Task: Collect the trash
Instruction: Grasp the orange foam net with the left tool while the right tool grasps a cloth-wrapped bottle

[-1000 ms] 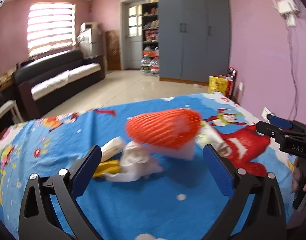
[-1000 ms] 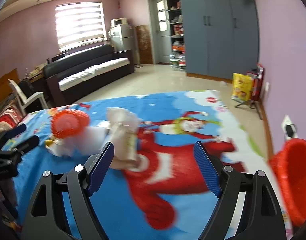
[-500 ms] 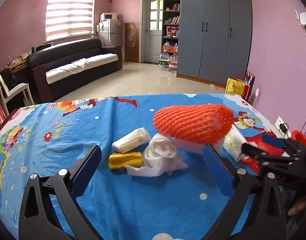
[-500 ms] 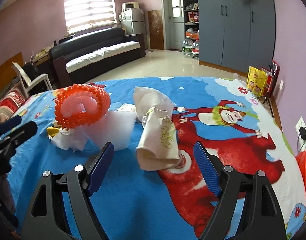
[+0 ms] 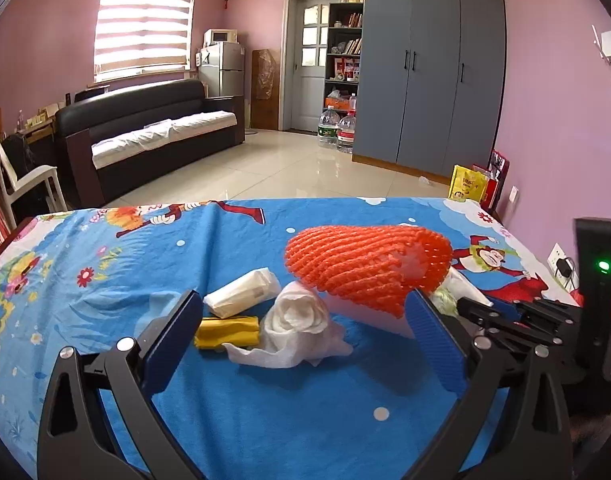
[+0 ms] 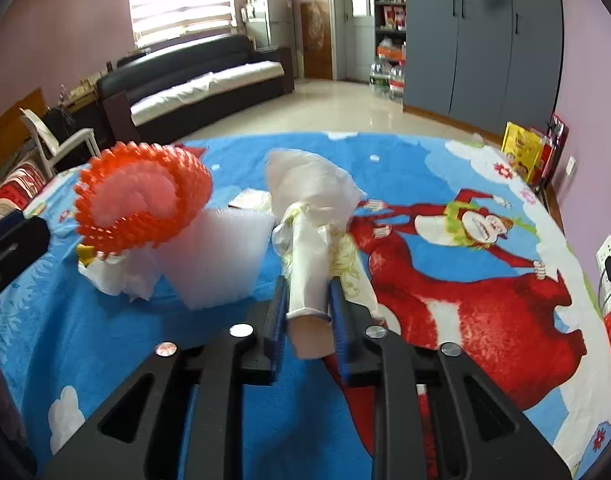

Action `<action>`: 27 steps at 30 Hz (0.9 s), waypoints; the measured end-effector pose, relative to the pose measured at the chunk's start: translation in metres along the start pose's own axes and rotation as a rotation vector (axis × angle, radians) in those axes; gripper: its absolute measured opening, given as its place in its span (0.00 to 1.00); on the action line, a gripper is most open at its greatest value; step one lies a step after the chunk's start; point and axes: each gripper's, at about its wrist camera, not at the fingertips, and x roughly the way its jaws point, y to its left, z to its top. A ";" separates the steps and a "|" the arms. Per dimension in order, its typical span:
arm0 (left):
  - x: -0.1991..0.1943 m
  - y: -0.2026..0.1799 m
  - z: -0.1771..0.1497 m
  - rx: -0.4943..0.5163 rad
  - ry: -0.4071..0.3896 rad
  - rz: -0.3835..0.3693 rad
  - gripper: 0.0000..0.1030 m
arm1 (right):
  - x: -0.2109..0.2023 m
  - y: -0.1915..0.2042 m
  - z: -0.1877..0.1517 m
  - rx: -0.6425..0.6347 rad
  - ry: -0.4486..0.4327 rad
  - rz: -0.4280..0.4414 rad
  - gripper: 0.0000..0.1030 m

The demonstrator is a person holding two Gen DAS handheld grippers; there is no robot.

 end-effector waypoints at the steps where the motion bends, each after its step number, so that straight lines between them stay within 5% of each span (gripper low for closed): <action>1: 0.001 -0.002 0.001 -0.004 0.000 -0.002 0.95 | -0.004 -0.001 0.000 -0.007 -0.006 -0.003 0.19; 15: 0.039 -0.046 0.034 -0.005 -0.052 -0.009 0.95 | -0.041 -0.036 -0.011 0.040 -0.046 -0.031 0.19; 21: 0.070 -0.057 0.033 0.030 0.009 0.021 0.95 | -0.045 -0.038 -0.011 0.039 -0.057 -0.026 0.19; 23: 0.073 -0.056 0.028 0.022 0.027 0.009 0.87 | -0.047 -0.040 -0.012 0.041 -0.060 -0.020 0.19; 25: 0.073 -0.058 0.025 0.027 0.060 -0.039 0.57 | -0.050 -0.040 -0.014 0.038 -0.062 -0.022 0.19; 27: 0.068 -0.062 0.020 0.048 0.076 -0.075 0.51 | -0.052 -0.040 -0.016 0.032 -0.061 -0.031 0.19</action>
